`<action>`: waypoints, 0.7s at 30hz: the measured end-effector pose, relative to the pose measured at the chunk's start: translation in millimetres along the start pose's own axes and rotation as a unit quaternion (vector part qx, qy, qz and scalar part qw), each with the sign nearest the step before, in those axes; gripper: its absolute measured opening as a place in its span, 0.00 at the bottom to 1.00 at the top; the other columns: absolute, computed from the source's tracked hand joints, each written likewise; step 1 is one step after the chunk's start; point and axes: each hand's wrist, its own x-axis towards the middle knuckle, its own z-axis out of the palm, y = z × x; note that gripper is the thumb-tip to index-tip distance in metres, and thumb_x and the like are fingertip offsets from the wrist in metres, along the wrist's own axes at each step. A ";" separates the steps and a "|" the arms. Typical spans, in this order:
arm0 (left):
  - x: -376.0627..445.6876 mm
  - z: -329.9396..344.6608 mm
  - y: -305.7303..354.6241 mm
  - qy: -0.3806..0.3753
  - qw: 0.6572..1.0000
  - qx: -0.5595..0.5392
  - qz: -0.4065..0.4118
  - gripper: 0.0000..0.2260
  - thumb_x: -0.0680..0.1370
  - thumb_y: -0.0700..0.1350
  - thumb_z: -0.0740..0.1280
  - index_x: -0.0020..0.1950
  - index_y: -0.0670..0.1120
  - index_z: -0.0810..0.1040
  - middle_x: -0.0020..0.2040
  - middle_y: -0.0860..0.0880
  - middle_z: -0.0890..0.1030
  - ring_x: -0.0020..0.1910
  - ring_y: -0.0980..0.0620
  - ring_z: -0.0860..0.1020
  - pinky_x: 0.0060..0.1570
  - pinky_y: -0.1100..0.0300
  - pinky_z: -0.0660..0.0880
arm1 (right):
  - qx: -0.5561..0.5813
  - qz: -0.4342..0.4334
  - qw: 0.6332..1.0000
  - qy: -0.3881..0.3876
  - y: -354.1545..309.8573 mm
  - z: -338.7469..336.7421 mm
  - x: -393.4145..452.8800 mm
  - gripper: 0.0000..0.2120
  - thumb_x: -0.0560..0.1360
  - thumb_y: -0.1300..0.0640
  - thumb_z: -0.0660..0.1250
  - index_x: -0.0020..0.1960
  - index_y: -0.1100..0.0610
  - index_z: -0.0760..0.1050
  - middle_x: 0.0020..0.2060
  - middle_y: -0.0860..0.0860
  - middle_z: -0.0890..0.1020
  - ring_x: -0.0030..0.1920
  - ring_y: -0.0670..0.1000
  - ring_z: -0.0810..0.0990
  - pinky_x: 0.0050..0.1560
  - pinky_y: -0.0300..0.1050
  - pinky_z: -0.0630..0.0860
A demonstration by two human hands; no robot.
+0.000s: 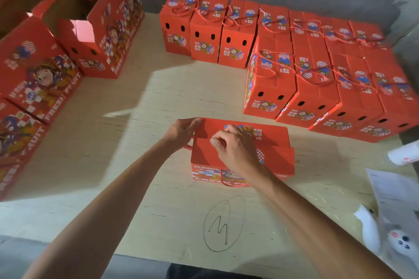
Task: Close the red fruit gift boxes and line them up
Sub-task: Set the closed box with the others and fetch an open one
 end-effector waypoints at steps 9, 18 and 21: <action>-6.5 7.9 -1.9 0.054 0.997 0.039 0.045 0.14 0.85 0.59 0.60 0.46 0.74 0.81 0.35 0.60 0.82 0.35 0.61 0.82 0.28 0.49 0.83 | -0.004 -0.003 0.999 -0.051 7.0 2.6 13.9 0.12 0.82 0.47 0.66 0.51 0.51 0.86 0.45 0.50 0.79 0.50 0.56 0.78 0.51 0.52 0.70; -39.7 43.0 -2.4 0.048 0.988 -0.141 -0.031 0.14 0.83 0.55 0.67 0.59 0.47 0.83 0.51 0.45 0.87 0.47 0.49 0.86 0.44 0.53 0.84 | -0.076 0.044 0.995 0.038 9.4 10.9 -0.3 0.26 0.78 0.37 0.67 0.67 0.55 0.76 0.68 0.55 0.75 0.69 0.58 0.72 0.70 0.55 0.65; -46.3 51.5 -2.6 0.069 0.979 -0.183 -0.063 0.10 0.80 0.53 0.71 0.58 0.49 0.83 0.52 0.44 0.87 0.46 0.48 0.86 0.44 0.54 0.84 | -0.090 0.032 0.995 0.014 12.2 11.7 -9.1 0.24 0.85 0.43 0.56 0.73 0.57 0.72 0.77 0.58 0.68 0.79 0.58 0.63 0.78 0.58 0.56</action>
